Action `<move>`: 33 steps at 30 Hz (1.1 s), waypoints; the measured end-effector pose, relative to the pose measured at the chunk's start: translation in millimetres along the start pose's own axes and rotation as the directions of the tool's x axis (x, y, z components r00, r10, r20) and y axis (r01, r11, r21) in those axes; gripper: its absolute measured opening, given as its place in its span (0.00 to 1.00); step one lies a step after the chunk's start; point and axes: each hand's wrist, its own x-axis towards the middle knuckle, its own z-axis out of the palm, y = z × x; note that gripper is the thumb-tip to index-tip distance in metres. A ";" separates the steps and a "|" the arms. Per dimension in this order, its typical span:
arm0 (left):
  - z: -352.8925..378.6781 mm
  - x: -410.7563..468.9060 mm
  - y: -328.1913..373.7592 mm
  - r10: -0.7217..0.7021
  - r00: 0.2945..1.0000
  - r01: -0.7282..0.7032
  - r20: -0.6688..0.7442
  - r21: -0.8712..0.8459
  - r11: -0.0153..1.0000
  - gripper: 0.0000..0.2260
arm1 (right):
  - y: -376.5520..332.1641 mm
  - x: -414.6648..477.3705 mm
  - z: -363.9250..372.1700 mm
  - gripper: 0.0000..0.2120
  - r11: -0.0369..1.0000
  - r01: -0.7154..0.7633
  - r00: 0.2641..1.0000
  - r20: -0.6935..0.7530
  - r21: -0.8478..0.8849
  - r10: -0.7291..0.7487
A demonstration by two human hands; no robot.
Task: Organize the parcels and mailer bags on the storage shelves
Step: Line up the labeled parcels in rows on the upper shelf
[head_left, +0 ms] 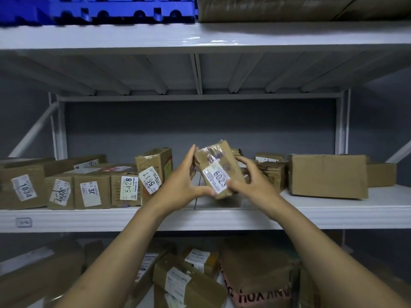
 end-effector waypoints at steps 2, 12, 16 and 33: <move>1.7 -1.9 0.7 -0.005 1.000 0.001 0.025 0.160 0.987 0.54 | 6.7 -2.1 8.5 0.39 0.998 0.015 0.997 0.071 -0.068 -0.011; -28.9 -7.3 -6.4 0.237 0.956 -0.082 -0.174 0.615 0.784 0.35 | 3.1 31.2 38.4 0.29 0.938 0.166 0.986 0.061 -0.306 -0.154; -61.4 -9.0 -16.3 0.320 0.902 0.031 -0.288 0.785 0.619 0.34 | -8.4 42.3 56.0 0.26 0.933 0.211 0.976 0.115 -0.290 -0.185; -100.3 -5.7 -24.7 -0.024 0.982 0.144 -0.186 0.660 0.737 0.27 | -12.8 63.2 90.9 0.27 0.927 0.205 0.977 0.125 -0.314 -0.173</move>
